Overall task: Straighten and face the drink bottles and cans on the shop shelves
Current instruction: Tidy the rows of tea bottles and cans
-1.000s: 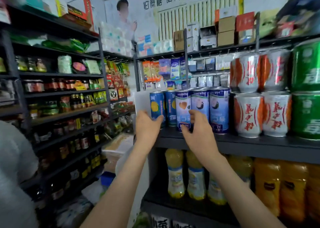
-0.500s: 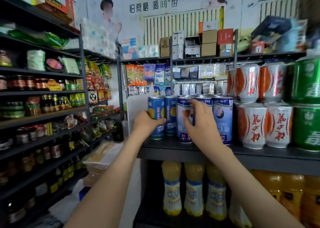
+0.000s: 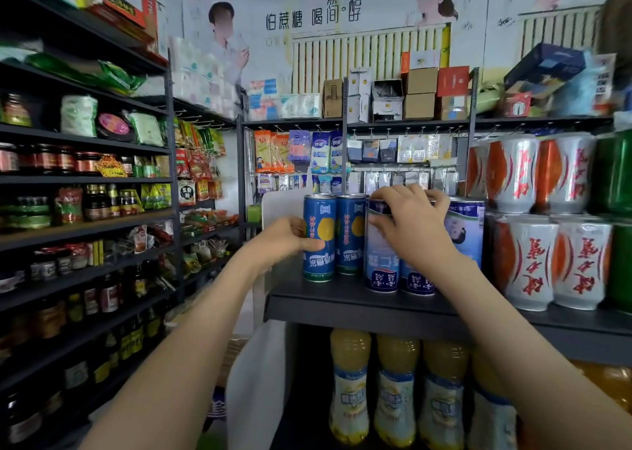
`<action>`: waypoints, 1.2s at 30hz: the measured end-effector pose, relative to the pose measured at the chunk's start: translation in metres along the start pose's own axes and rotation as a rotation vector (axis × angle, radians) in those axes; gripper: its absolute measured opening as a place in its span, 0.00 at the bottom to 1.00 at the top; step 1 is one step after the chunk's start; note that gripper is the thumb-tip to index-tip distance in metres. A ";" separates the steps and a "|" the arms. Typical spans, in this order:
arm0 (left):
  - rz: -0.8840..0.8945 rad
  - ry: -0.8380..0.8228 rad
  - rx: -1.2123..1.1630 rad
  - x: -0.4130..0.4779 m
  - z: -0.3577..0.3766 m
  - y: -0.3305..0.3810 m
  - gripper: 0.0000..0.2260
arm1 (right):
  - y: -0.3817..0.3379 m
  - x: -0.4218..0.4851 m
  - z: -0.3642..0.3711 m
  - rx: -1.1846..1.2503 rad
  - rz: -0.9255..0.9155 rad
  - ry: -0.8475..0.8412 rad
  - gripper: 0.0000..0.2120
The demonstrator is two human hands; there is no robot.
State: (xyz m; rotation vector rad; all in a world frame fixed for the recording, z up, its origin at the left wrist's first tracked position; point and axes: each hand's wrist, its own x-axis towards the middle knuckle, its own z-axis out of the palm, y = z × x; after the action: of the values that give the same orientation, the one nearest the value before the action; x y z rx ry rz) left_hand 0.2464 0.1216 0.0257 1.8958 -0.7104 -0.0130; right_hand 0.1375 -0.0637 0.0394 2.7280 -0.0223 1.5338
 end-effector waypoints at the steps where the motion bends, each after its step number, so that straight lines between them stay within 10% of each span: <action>1: 0.015 0.007 0.010 -0.001 0.002 0.002 0.15 | 0.000 0.002 -0.001 0.012 0.003 -0.010 0.15; 6: 0.106 0.227 0.162 0.005 0.012 0.014 0.21 | 0.002 0.008 -0.005 0.086 0.023 -0.067 0.10; 15: 0.062 0.079 0.079 0.003 0.006 0.009 0.20 | 0.005 0.014 -0.014 0.244 0.050 -0.183 0.10; 20: 0.409 0.448 0.472 -0.019 0.034 0.037 0.31 | 0.015 0.002 -0.016 0.135 0.061 -0.151 0.19; 29: 0.286 0.337 0.514 -0.010 0.086 0.061 0.29 | 0.034 -0.006 -0.026 -0.119 0.109 -0.169 0.19; 36: 0.282 0.134 0.115 -0.002 0.081 0.054 0.21 | 0.041 0.005 -0.046 -0.036 0.097 -0.295 0.18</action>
State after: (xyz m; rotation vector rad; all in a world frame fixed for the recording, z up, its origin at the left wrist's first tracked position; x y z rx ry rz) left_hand 0.1930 0.0404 0.0349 1.8691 -0.8956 0.3364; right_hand 0.1001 -0.1037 0.0676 2.9358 -0.1849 1.1218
